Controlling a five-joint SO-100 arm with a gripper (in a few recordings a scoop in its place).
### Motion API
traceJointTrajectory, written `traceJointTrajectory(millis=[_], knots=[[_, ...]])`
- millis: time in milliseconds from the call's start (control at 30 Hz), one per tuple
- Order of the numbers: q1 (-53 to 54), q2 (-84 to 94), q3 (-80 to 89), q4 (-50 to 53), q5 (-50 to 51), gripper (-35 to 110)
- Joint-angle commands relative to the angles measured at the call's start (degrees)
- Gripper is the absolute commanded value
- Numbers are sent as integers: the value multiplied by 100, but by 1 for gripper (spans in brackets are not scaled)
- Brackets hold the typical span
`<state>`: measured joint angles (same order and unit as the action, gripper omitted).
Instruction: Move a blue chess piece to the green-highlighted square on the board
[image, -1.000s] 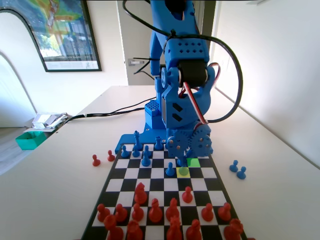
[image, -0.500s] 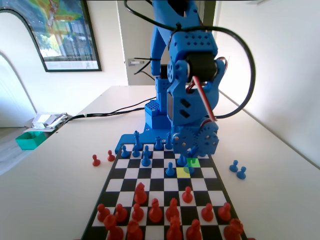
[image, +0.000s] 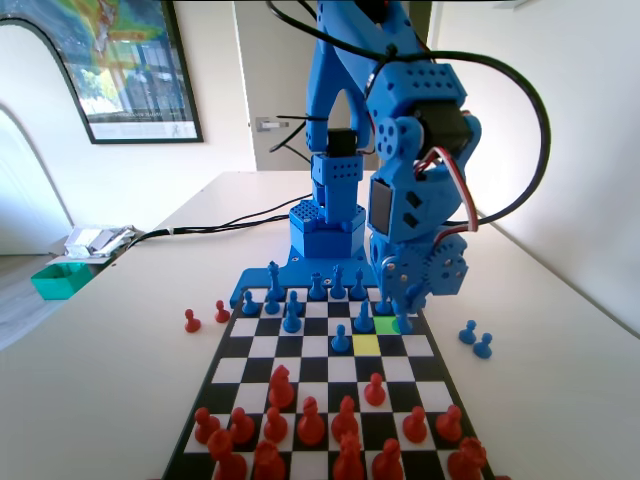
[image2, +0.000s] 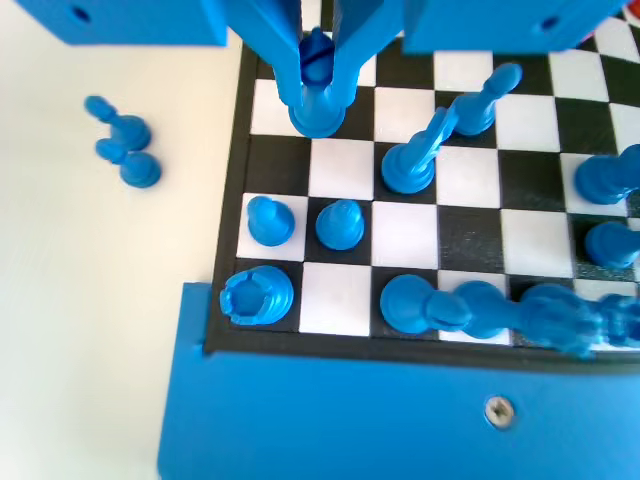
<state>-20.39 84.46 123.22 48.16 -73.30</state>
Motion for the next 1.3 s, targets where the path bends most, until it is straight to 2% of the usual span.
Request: traceJointTrajectory(millis=[0, 1167, 1267], knots=[[-105, 536, 141, 18, 26, 1], [158, 536, 606, -431, -246, 1], [167, 536, 571, -457, -176, 4]])
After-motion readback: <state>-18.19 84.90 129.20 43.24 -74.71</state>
